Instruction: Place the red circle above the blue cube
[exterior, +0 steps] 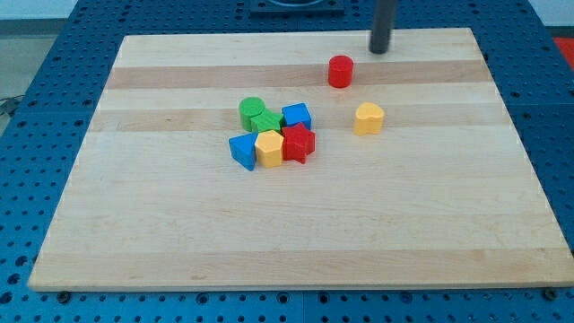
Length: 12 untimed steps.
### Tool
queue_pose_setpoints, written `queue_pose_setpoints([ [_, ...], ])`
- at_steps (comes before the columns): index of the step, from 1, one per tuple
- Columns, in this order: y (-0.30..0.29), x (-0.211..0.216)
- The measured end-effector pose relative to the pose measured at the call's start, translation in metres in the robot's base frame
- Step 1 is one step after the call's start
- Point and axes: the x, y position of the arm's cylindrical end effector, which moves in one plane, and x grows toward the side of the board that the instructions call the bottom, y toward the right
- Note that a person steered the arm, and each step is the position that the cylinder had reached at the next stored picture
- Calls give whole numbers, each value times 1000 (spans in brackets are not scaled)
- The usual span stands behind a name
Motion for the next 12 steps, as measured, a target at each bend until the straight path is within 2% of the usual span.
queue_pose_setpoints([
  [1, -9, 3],
  [3, -72, 6],
  [4, -85, 31],
  [12, -36, 43],
])
